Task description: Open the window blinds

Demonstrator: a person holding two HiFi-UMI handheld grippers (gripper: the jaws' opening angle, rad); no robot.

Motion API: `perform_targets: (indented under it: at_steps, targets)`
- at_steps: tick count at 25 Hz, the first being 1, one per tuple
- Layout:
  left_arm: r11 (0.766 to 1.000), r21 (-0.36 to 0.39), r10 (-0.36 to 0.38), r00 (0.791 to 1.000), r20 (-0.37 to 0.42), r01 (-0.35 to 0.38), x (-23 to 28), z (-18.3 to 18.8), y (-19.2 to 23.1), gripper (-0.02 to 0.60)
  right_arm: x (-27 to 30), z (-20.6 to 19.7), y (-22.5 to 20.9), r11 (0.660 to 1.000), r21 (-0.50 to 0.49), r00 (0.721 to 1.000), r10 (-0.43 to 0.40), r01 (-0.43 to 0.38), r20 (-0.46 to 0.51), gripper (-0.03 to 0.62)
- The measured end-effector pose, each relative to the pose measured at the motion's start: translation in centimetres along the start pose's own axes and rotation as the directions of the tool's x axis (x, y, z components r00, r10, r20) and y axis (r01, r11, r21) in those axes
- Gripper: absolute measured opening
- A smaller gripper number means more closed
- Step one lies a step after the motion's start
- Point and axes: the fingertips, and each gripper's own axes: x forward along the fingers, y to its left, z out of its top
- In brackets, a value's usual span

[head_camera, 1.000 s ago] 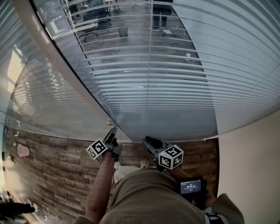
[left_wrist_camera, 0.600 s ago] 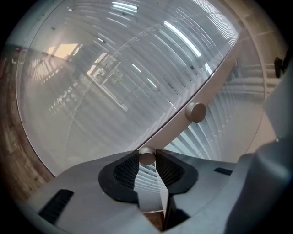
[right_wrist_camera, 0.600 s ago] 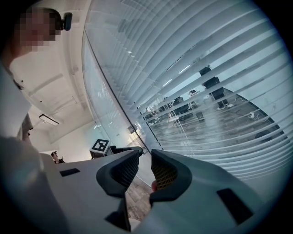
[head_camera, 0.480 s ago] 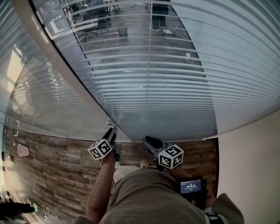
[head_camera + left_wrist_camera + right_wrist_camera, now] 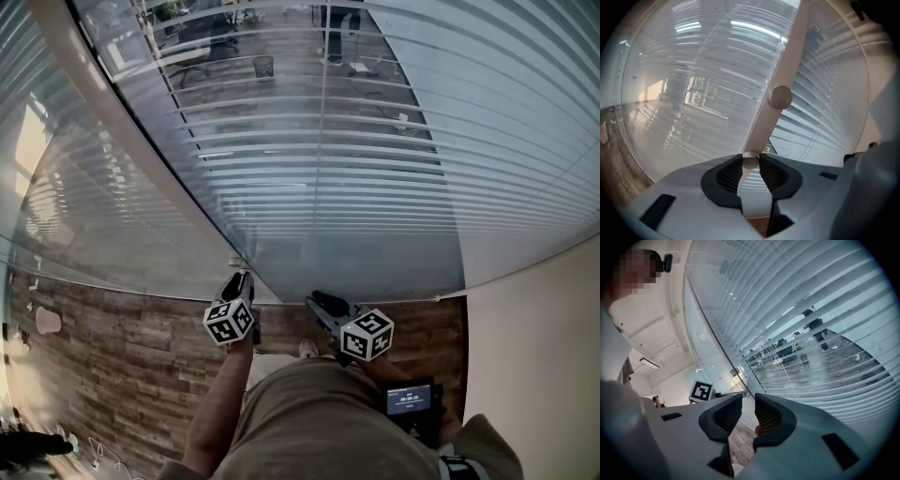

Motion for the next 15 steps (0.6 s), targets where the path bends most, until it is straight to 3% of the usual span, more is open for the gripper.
perform_targets:
  at_steps: [6, 11, 15]
  targets:
    - [0.983, 0.153, 0.096, 0.995, 0.013, -0.097, -0.12, -0.05, -0.31, 0.126, -0.06, -0.18, -0.11, 1.000, 0.007, 1.000, 0.000, 0.000, 0.000, 0.091]
    - [0.935, 0.319, 0.152, 0.988, 0.043, -0.157, 0.03, -0.08, -0.65, 0.126, -0.07, -0.14, -0.44, 1.000, 0.016, 1.000, -0.004, 0.004, 0.003, 0.091]
    - [0.897, 0.404, 0.171, 0.984, 0.055, -0.178, 0.03, -0.23, -0.88, 0.126, -0.05, -0.10, -0.43, 1.000, 0.017, 1.000, -0.002, 0.002, 0.003, 0.091]
